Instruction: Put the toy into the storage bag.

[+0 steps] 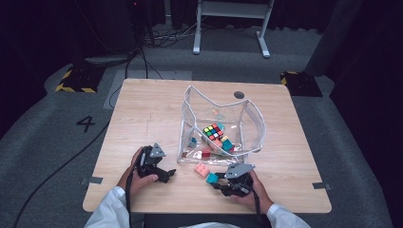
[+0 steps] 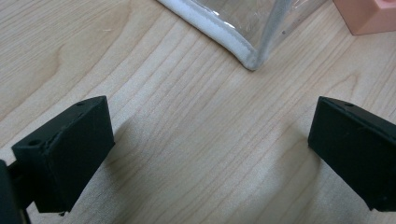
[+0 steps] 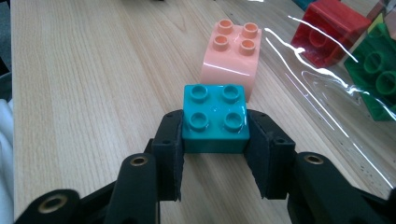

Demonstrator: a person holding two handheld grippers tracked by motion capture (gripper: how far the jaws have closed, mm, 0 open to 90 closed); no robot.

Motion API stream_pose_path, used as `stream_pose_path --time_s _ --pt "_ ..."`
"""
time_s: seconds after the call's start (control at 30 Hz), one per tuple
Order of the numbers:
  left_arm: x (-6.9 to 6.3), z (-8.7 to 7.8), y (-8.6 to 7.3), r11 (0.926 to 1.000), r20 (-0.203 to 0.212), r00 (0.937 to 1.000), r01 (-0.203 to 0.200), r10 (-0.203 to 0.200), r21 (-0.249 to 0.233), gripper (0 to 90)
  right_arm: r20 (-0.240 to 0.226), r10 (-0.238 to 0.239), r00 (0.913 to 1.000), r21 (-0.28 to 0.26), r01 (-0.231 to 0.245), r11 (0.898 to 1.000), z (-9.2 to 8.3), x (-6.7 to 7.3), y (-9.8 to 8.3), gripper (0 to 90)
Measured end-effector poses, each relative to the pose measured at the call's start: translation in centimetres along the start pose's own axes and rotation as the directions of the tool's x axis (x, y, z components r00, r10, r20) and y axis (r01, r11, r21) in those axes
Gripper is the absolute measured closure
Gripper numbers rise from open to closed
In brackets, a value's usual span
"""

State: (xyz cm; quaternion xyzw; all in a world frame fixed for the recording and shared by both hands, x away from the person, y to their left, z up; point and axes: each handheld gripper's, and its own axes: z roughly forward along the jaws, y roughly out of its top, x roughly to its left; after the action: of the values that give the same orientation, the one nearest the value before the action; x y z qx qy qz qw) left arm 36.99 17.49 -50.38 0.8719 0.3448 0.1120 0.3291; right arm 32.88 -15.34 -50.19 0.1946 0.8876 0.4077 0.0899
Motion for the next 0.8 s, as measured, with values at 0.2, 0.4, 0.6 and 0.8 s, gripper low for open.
stream_pose_path --time_s 0.2,0.4,0.6,0.8 --pt "0.0 0.0 0.0 1.0 0.0 1.0 0.0 0.0 0.0 0.3 -0.011 0.009 0.9999 0.001 -0.009 1.0 -1.0 -0.9 -0.7 59.5" --pt "0.0 0.0 0.0 1.0 0.0 1.0 0.001 -0.001 0.0 0.3 -0.007 -0.021 0.9998 0.013 0.021 1.0 -2.8 -2.0 -1.7 59.5" --pt "0.0 0.0 0.0 1.0 0.0 1.0 0.0 0.0 0.0 0.3 0.011 -0.015 0.9998 0.016 0.015 1.0 -5.0 -3.2 -2.9 59.5" --pt "0.0 0.0 0.0 1.0 0.0 1.0 0.0 0.0 0.0 0.3 0.043 0.002 0.9991 0.011 -0.003 1.0 -7.1 -4.4 -4.2 59.5"
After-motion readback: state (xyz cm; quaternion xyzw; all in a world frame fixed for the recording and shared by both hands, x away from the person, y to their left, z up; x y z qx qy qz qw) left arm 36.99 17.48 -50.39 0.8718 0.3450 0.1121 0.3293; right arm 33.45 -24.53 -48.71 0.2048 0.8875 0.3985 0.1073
